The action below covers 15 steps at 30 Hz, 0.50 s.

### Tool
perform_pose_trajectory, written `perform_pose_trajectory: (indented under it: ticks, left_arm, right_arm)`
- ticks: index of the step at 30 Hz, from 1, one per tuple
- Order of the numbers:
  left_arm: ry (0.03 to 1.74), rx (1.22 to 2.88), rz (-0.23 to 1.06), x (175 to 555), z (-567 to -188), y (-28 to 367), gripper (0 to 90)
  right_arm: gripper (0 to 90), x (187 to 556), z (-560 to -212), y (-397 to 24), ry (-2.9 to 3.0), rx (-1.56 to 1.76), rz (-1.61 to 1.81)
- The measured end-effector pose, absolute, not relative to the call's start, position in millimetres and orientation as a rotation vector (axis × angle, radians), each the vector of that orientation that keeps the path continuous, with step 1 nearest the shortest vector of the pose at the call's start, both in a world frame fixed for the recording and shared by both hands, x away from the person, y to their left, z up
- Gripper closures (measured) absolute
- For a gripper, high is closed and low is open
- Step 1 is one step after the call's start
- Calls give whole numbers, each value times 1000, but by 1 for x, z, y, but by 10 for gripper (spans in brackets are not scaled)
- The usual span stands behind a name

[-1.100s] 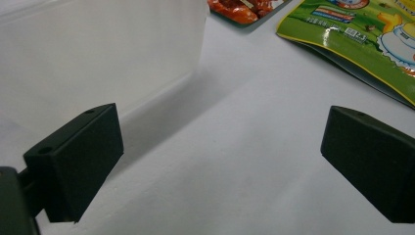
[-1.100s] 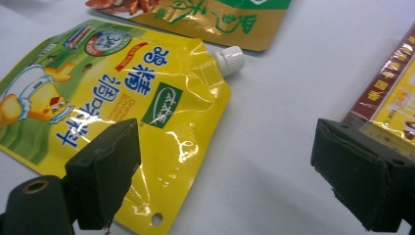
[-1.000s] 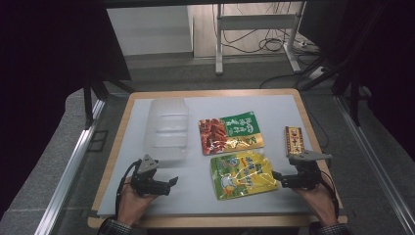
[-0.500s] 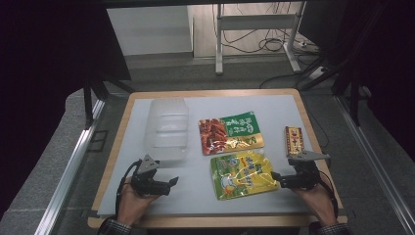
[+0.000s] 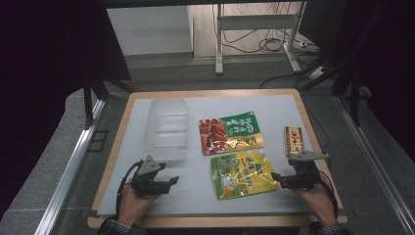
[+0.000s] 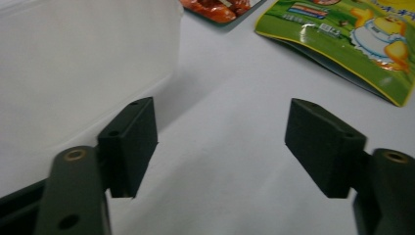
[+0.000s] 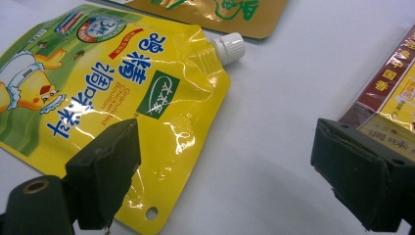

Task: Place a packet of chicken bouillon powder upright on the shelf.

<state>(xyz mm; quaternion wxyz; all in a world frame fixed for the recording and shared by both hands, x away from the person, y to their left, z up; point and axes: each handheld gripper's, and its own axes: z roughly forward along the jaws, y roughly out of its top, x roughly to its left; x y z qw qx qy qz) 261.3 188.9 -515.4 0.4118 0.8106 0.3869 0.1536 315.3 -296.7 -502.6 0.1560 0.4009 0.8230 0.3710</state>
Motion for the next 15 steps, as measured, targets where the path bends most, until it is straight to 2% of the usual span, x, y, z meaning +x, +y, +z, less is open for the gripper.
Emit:
perform_pose_trajectory:
  ticks: [15]
  left_arm:
    - [879,2058,385,257,-505,172,610]
  right_arm:
    - [113,315,-502,-296,2355,1137,1043]
